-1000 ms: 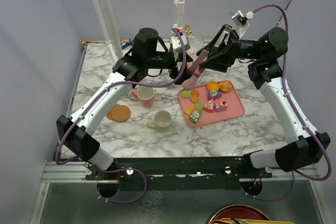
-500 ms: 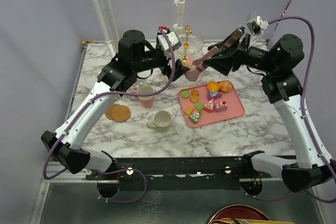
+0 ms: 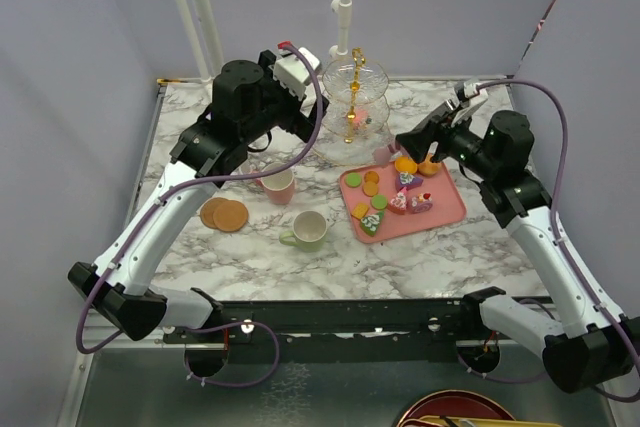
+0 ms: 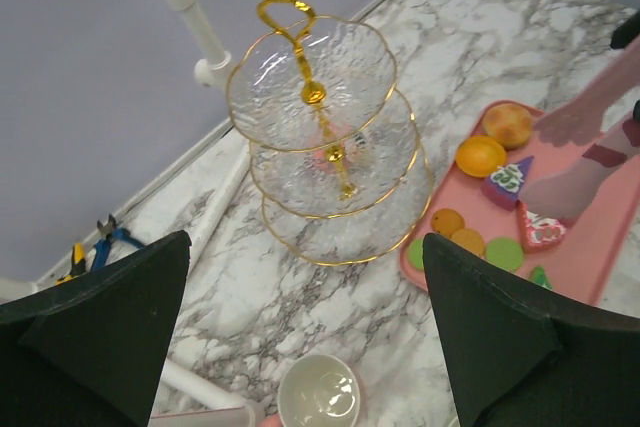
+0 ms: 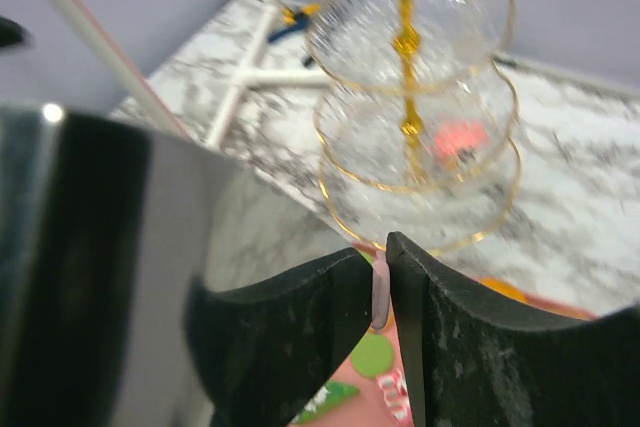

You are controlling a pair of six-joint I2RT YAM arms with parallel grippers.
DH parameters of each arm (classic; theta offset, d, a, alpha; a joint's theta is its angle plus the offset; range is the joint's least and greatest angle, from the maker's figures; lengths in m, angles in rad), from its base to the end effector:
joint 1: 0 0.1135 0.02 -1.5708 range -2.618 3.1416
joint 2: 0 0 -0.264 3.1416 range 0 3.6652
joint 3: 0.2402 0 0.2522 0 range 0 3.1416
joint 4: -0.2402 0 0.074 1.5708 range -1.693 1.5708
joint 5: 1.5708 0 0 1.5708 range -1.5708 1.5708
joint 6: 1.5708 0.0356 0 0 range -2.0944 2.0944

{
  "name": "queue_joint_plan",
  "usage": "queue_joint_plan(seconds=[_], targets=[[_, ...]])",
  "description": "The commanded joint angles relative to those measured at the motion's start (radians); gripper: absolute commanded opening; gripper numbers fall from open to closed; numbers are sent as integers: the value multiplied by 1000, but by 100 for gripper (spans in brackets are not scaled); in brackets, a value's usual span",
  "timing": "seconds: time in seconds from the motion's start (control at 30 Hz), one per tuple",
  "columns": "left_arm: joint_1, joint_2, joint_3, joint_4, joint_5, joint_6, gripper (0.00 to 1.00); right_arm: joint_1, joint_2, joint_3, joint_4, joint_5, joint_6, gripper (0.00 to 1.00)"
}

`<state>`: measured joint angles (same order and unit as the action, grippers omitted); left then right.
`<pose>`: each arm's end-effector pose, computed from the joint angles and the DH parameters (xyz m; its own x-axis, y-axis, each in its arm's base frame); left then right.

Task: Serve the afternoon tea
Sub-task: Pick up the desert from the tray.

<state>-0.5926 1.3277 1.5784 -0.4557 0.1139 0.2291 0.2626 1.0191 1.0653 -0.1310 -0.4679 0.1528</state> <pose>0.2349 -0.1631 0.4664 -0.0175 0.2838 -0.9587 0.6686 0.7162 0.1998 0.2169 0.0749 0.4006 -0.1822 0.0917 -0.9790 -0.6455 0.7399 0.1894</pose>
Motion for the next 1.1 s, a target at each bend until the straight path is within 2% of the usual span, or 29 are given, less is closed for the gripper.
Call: queue_joint_plan(seconds=[0.0,0.37,0.63,1.07], targets=[[24,-16,24,-54,-107,5,99,3,-24,-109,22,225,-8,66],[24,-28,-10,-54,-141,19,99,3,-107,-382,122,534,77,63],[24,-29,-4,-54,-115,31,99,3,-131,-434,85,747,162,60],[24,-13,12,-54,-74,31,99,4,-135,-512,93,817,278,62]])
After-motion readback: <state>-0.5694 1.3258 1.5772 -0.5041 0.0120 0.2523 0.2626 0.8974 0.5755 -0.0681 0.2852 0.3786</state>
